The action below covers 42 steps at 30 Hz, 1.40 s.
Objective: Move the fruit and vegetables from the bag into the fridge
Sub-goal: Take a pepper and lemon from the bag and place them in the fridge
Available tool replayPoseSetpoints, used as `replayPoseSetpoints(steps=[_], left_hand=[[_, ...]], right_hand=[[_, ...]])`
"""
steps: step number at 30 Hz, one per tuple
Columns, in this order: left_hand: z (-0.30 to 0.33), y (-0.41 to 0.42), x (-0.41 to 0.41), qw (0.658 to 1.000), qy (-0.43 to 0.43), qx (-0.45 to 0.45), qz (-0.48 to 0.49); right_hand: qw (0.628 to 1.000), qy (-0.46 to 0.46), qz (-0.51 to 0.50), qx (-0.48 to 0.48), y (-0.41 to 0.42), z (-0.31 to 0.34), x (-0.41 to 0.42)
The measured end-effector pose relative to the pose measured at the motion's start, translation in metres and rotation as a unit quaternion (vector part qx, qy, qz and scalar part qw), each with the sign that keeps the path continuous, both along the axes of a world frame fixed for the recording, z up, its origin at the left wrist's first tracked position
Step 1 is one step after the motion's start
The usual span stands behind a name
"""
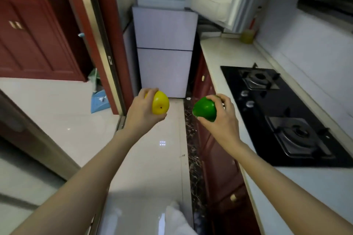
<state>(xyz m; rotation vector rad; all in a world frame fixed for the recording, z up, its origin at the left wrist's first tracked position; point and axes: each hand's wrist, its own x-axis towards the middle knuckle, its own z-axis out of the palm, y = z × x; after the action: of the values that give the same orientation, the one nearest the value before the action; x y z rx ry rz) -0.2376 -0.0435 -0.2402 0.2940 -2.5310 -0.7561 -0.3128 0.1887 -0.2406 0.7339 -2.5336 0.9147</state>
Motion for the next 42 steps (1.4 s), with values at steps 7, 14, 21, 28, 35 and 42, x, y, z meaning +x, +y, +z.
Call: replayPoseSetpoints(steps=[7, 14, 21, 28, 35, 42], left_hand=[[0.023, -0.090, -0.123, 0.999, 0.008, -0.011, 0.038], [0.063, -0.169, -0.227, 0.996, 0.041, -0.025, 0.075], [0.090, -0.251, -0.342, 0.995, 0.058, -0.053, 0.060], [0.137, -0.350, -0.456, 0.992, 0.094, -0.067, 0.052], [0.158, -0.412, -0.565, 0.992, 0.094, -0.079, 0.024], [0.170, -0.452, -0.696, 0.990, 0.110, -0.081, 0.017]], right_hand=[[0.999, 0.024, 0.031, -0.014, -0.100, 0.031, -0.158], [0.996, 0.056, 0.063, -0.015, -0.183, 0.066, -0.283], [0.993, 0.091, 0.072, -0.013, -0.273, 0.086, -0.391], [0.989, 0.132, 0.056, -0.023, -0.370, 0.134, -0.494], [0.987, 0.159, 0.029, -0.014, -0.427, 0.155, -0.591], [0.986, 0.165, 0.018, -0.021, -0.471, 0.183, -0.718]])
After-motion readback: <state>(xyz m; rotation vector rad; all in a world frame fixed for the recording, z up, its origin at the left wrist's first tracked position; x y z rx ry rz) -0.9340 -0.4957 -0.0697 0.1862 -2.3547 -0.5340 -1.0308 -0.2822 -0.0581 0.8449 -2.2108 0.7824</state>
